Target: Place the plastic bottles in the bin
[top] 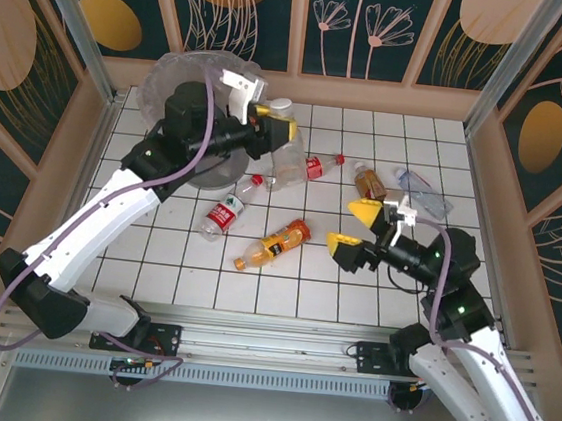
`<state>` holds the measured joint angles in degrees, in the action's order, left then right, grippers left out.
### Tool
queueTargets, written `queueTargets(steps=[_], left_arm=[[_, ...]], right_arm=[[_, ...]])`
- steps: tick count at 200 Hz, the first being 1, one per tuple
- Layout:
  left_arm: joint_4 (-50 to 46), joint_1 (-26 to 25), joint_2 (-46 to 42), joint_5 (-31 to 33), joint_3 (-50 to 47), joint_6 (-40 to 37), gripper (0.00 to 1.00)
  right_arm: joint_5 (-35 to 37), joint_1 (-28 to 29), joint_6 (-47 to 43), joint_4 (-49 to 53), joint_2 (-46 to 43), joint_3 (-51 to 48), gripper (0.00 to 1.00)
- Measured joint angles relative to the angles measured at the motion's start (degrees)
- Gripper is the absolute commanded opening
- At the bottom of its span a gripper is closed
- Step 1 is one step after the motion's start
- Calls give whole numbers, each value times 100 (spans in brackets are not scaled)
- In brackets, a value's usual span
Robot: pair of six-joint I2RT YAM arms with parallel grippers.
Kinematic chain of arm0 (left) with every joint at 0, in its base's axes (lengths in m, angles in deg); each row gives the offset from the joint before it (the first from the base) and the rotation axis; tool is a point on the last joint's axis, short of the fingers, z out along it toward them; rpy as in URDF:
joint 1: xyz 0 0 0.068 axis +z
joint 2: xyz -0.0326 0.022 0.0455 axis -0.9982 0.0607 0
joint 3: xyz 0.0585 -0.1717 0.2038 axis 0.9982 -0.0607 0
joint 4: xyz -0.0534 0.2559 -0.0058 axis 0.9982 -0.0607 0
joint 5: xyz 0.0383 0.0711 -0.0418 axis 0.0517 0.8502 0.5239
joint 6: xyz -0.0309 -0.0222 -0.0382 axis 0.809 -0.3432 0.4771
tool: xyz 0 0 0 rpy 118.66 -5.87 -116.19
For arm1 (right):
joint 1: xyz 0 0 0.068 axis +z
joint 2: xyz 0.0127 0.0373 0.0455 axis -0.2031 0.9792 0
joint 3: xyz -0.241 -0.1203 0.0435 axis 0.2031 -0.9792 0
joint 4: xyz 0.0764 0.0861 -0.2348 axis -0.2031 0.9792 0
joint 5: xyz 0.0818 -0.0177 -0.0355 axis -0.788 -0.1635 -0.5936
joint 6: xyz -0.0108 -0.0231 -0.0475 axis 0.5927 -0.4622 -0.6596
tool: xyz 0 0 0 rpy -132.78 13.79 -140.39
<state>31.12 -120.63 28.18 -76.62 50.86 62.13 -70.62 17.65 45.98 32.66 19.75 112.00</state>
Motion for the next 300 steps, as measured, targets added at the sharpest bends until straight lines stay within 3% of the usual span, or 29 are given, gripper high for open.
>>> queueTargets(steps=[81, 155, 220, 300], left_arm=[[-1755, 822, 817, 992, 1851, -844, 38], [-2424, 1172, 1541, 2081, 3034, -1539, 38], [-2577, 1692, 2114, 2793, 3174, -1888, 41], [-2594, 1700, 3051, 3412, 3357, -2229, 40]], right_arm=[[627, 0, -348, 243, -975, -374, 99], [911, 0, -350, 256, -1056, -391, 99], [1038, 0, -348, 258, -1056, -393, 99], [1178, 0, -299, 367, -765, -393, 99]])
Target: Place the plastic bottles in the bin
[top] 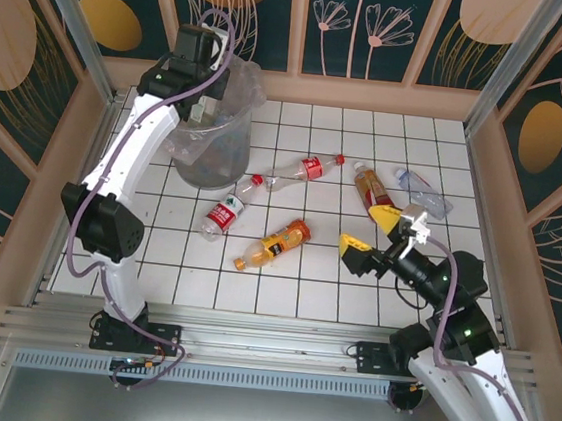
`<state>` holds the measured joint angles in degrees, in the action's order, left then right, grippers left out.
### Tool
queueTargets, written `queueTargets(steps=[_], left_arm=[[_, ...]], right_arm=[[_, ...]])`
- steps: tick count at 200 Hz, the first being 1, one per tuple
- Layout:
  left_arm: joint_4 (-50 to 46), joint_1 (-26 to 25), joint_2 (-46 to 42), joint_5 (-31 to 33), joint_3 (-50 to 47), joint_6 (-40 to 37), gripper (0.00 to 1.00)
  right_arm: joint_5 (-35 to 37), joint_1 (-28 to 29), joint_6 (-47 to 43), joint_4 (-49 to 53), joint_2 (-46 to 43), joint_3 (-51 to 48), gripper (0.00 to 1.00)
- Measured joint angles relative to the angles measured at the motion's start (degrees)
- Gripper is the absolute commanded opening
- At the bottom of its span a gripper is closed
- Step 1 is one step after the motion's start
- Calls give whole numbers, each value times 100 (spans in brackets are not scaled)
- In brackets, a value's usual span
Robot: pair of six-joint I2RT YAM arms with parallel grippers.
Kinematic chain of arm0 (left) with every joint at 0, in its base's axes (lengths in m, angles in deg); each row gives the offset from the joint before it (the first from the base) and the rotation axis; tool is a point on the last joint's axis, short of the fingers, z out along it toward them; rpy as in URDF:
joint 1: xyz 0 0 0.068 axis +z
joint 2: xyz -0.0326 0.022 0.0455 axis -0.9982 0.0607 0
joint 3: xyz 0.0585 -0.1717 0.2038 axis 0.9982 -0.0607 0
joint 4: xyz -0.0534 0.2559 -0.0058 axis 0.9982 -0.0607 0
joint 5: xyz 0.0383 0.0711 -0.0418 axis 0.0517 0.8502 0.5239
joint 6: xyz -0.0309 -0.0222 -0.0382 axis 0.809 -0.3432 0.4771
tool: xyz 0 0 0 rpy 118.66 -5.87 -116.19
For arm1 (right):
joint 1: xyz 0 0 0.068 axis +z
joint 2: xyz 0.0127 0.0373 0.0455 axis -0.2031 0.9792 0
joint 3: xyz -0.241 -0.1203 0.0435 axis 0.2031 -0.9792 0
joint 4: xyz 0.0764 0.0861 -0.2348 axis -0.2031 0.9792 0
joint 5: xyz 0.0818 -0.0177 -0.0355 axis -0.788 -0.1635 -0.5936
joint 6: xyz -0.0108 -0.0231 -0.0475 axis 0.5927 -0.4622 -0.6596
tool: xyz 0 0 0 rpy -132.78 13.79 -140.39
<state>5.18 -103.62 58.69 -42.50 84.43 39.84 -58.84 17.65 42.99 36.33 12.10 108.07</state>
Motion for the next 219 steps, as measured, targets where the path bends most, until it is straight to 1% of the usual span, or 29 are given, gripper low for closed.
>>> queueTargets(steps=[32, 89, 105, 133, 158, 185, 211, 219], left_arm=[[-2, -9, 208, 278, 199, -83, 43], [31, -22, 267, 511, 205, -107, 47], [76, -28, 315, 601, 205, -109, 46], [-50, -37, 494, 883, 208, -127, 47], [-374, -35, 595, 1156, 136, -138, 47], [-581, -24, 595, 1239, 0, -146, 55], [-625, -24, 595, 1233, -22, -114, 69], [-623, -24, 595, 1228, -20, -83, 71]], right_arm=[[7, 0, 15, 87, 328, 0, 99], [59, 0, 24, 125, 343, 0, 98], [212, 0, 74, 125, 345, 0, 98], [741, 0, 238, 166, 348, 0, 99], [732, 0, 280, 164, 348, 0, 99], [664, 0, 280, 164, 389, 0, 99], [634, 0, 280, 166, 446, 0, 99], [634, 0, 282, 166, 448, 0, 99]])
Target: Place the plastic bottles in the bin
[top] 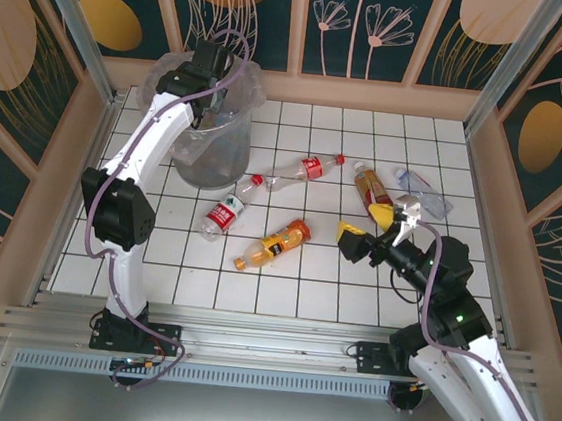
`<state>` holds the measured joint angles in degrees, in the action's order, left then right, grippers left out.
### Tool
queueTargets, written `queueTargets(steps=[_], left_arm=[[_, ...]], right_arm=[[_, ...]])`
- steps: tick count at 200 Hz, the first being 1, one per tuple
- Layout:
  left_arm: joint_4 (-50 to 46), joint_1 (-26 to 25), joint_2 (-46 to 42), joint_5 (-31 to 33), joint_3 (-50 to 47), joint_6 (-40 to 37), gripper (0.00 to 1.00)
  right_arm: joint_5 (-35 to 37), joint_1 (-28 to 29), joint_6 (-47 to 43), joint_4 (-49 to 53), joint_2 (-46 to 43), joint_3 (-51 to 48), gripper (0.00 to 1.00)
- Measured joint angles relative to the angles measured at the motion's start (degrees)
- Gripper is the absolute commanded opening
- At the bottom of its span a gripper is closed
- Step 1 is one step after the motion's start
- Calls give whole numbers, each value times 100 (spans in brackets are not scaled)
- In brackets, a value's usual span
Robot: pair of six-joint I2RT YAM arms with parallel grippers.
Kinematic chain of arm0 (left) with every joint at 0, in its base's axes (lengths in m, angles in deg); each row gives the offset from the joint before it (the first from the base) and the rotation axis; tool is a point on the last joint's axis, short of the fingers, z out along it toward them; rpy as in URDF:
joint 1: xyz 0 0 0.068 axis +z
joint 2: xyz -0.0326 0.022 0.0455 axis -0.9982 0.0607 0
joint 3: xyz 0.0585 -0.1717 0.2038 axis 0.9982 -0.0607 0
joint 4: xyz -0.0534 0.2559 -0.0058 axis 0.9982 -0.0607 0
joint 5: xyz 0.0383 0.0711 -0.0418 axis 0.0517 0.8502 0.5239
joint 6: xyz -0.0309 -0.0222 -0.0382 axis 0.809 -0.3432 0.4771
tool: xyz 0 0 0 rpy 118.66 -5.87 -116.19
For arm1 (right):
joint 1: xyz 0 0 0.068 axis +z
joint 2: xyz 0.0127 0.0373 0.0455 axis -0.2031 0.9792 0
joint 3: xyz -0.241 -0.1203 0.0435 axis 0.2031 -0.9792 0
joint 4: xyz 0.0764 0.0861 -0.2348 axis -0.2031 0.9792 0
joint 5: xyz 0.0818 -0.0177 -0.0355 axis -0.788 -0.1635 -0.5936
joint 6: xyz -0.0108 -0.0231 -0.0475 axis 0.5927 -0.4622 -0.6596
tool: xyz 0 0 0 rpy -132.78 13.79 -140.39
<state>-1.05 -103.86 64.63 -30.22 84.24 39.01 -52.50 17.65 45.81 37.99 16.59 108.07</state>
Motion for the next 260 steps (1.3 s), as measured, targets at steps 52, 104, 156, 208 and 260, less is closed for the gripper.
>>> queueTargets(steps=[52, 104, 156, 208, 260], left_arm=[[-92, 46, 0, -514, 481, 398, 84], [177, 42, -629, -1147, 249, 876, 98], [1200, 42, -2262, -2284, -1200, 1169, 98], [2793, 42, -3866, -4492, -3480, 1589, 98], [4393, -116, -4859, -6100, -6013, 2739, 98]], right_arm=[[433, 0, 345, 2, 26, 0, 99], [1399, 0, 962, 63, 127, 129, 99], [3152, 0, 1222, 387, 699, 632, 99], [3414, -225, 890, 844, 1628, 907, 97], [2006, -1580, 417, 1078, 2800, 1150, 94]])
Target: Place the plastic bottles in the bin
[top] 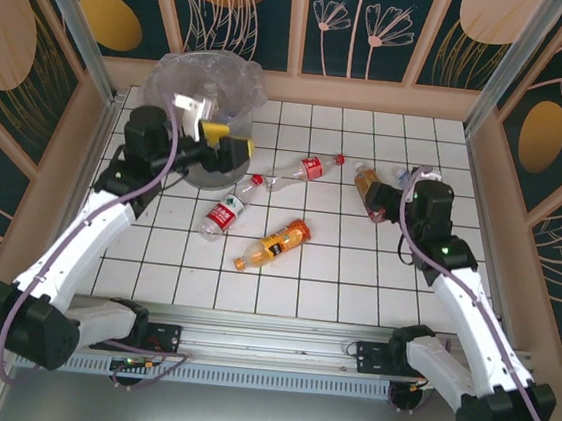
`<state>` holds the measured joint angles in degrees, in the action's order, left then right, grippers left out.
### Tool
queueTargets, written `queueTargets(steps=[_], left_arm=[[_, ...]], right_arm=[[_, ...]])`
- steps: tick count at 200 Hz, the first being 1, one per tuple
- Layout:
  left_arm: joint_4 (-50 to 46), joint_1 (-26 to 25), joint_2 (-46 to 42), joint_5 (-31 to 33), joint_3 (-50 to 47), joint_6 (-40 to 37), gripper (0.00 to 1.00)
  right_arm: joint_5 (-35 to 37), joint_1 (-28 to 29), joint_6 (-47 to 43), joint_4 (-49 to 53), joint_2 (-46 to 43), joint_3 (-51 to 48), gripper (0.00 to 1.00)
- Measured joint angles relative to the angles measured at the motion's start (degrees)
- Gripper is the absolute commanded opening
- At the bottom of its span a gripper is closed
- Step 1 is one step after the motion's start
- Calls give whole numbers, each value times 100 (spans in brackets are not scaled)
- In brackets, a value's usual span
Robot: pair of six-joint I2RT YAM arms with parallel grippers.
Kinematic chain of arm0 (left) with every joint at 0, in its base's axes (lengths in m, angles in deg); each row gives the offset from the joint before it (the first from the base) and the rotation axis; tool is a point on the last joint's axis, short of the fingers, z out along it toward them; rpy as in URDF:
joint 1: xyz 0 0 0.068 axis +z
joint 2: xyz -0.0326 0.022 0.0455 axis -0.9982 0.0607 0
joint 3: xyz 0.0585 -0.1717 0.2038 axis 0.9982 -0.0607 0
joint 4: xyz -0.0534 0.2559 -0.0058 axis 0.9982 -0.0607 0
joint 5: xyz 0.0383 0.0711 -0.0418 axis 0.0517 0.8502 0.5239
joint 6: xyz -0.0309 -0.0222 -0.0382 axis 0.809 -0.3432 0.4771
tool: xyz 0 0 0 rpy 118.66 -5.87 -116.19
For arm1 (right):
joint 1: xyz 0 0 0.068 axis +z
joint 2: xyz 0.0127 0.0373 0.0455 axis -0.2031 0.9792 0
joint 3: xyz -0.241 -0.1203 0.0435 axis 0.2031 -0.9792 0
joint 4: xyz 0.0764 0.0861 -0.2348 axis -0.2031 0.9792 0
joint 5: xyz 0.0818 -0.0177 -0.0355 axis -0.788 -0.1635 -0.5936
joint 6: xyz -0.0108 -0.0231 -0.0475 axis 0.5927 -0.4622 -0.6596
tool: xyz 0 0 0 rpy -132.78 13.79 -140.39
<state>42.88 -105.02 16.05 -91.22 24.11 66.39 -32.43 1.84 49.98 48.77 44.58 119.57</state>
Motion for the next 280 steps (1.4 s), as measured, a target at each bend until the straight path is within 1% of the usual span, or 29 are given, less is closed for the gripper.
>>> queueTargets(steps=[21, 31, 54, 81, 95, 125, 158, 211, 232, 280], left_arm=[[400, -221, -323, -177, -651, 306, 98], [619, -356, -474, -234, -905, 439, 99], [1241, -680, -723, -428, -1451, 782, 98], [1788, -938, -756, -544, -1917, 1095, 98], [2057, -1001, -758, -533, -2133, 1239, 99], [2476, -1095, -791, -485, -2455, 1458, 98], [2634, -1165, -804, -452, -2544, 1493, 99], [2621, -1185, -942, -319, -2594, 1445, 98], [2588, -1185, -942, -280, -2594, 1401, 98], [2583, -1185, -835, -251, -2594, 1377, 99]], right_arm=[[-365, -282, -164, 166, 619, 254, 90], [-466, -321, -247, 208, 861, 352, 87], [-568, -341, -402, 247, 1327, 501, 85], [-601, -348, -494, 190, 1659, 505, 84], [-610, -350, -560, 101, 1843, 514, 85], [-579, -350, -780, 72, 2516, 717, 88], [-422, -361, -1049, 81, 3147, 1049, 89], [35, -407, -1440, 116, 3740, 1416, 90], [92, -411, -1631, 175, 3985, 1537, 90], [109, -409, -1991, 293, 4413, 1784, 85]])
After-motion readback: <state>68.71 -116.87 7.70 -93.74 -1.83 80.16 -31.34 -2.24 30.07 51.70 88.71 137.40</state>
